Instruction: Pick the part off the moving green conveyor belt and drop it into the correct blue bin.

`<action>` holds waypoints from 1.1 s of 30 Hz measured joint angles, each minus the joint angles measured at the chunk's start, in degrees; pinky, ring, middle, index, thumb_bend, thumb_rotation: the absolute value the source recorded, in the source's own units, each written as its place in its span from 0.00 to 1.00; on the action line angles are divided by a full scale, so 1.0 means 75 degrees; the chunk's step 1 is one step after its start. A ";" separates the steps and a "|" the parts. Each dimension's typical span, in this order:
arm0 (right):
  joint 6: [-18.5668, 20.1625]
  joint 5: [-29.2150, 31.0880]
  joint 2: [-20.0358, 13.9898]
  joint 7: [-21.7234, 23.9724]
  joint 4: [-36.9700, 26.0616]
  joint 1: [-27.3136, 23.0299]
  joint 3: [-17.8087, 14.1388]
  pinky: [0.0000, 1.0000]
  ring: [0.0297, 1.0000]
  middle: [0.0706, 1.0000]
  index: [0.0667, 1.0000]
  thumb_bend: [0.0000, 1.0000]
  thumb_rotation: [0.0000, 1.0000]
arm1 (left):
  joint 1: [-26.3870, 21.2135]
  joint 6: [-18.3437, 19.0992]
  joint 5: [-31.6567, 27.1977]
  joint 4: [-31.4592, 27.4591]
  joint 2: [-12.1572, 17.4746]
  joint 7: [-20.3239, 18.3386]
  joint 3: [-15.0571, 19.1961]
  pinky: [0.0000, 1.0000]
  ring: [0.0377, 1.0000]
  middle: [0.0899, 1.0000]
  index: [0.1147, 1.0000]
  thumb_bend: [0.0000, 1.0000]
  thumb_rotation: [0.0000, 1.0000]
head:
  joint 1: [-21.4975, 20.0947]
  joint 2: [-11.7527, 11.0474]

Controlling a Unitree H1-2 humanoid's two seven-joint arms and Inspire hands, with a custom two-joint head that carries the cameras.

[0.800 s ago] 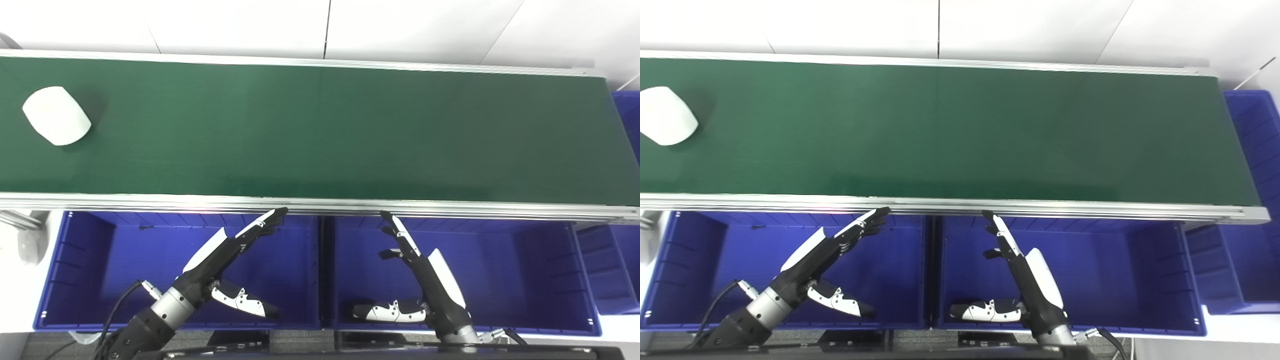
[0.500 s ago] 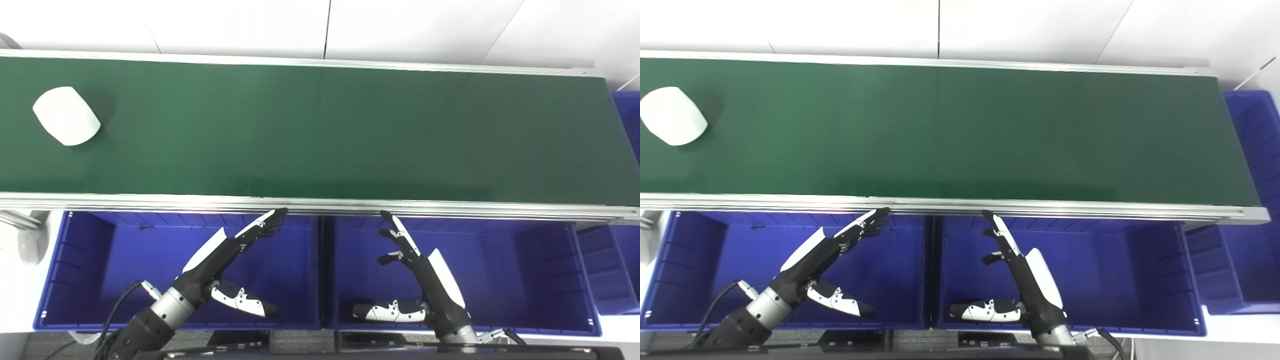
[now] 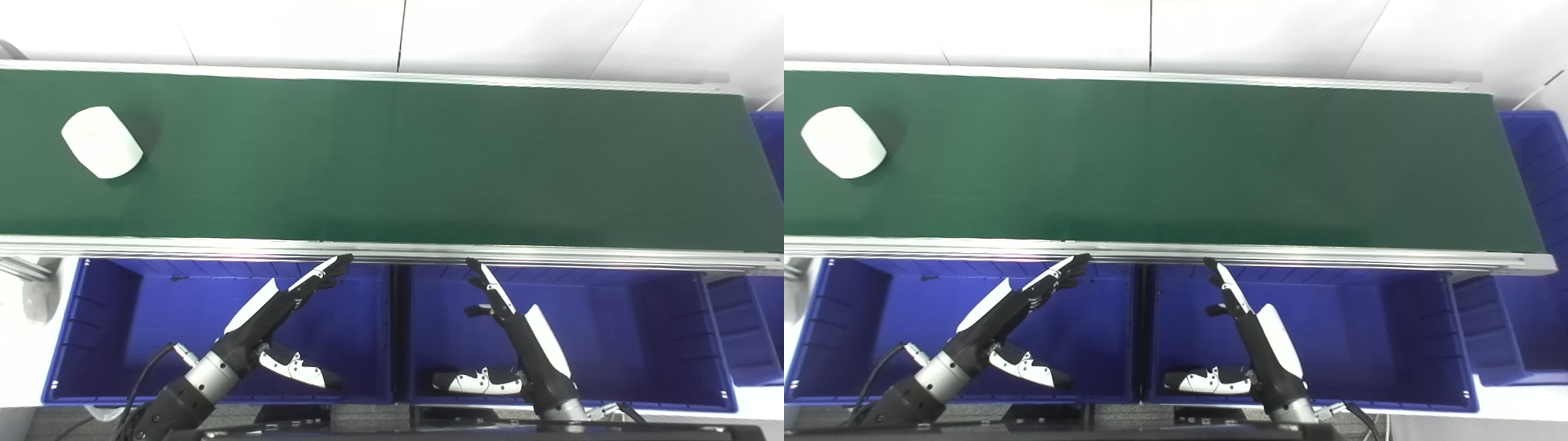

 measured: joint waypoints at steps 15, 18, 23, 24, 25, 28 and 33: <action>-0.0765 0.0207 -0.0162 -0.0061 0.1114 -0.0148 -0.0229 0.92 0.96 0.99 1.00 0.85 0.20 | -0.0128 -0.0275 0.0394 0.0872 -0.0347 0.0319 -0.0207 0.81 0.89 0.93 0.88 0.92 0.19 | 0.1548 -0.1466; -0.0845 0.0197 -0.0135 -0.0073 0.1227 -0.0195 -0.0231 0.86 0.91 0.99 1.00 0.86 0.20 | -0.0175 -0.0281 0.0413 0.0984 -0.0348 0.0394 -0.0268 0.79 0.88 0.92 0.87 0.93 0.20 | 0.1513 -0.1687; -0.0914 0.0124 -0.0053 -0.0158 0.1457 -0.0337 -0.0239 0.77 0.86 0.99 1.00 0.86 0.19 | -0.0318 -0.0290 0.0423 0.1155 -0.0338 0.0555 -0.0376 0.78 0.87 0.91 0.85 0.93 0.20 | 0.1431 -0.1946; -0.0968 0.0129 -0.0042 -0.0176 0.1567 -0.0376 -0.0239 0.77 0.87 0.99 1.00 0.86 0.19 | -0.0341 -0.0290 0.0421 0.1227 -0.0335 0.0591 -0.0403 0.78 0.86 0.91 0.85 0.93 0.21 | 0.1442 -0.2004; -0.0981 0.0135 -0.0036 -0.0180 0.1657 -0.0402 -0.0237 0.76 0.86 0.99 1.00 0.86 0.20 | -0.0360 -0.0290 0.0419 0.1266 -0.0333 0.0612 -0.0412 0.78 0.86 0.91 0.85 0.92 0.21 | 0.1443 -0.2005; -0.1033 0.0159 -0.0039 -0.0269 0.1830 -0.0459 -0.0215 0.76 0.85 0.98 0.99 0.86 0.19 | -0.0387 -0.0293 0.0398 0.1268 -0.0315 0.0646 -0.0426 0.77 0.86 0.89 0.84 0.92 0.21 | 0.1466 -0.2156; -0.1047 0.0199 -0.0057 -0.0356 0.1999 -0.0629 -0.0120 0.80 0.90 0.98 0.99 0.86 0.20 | -0.0438 -0.0294 0.0400 0.1299 -0.0313 0.0863 -0.0472 0.75 0.84 0.88 0.83 0.93 0.22 | 0.1454 -0.2251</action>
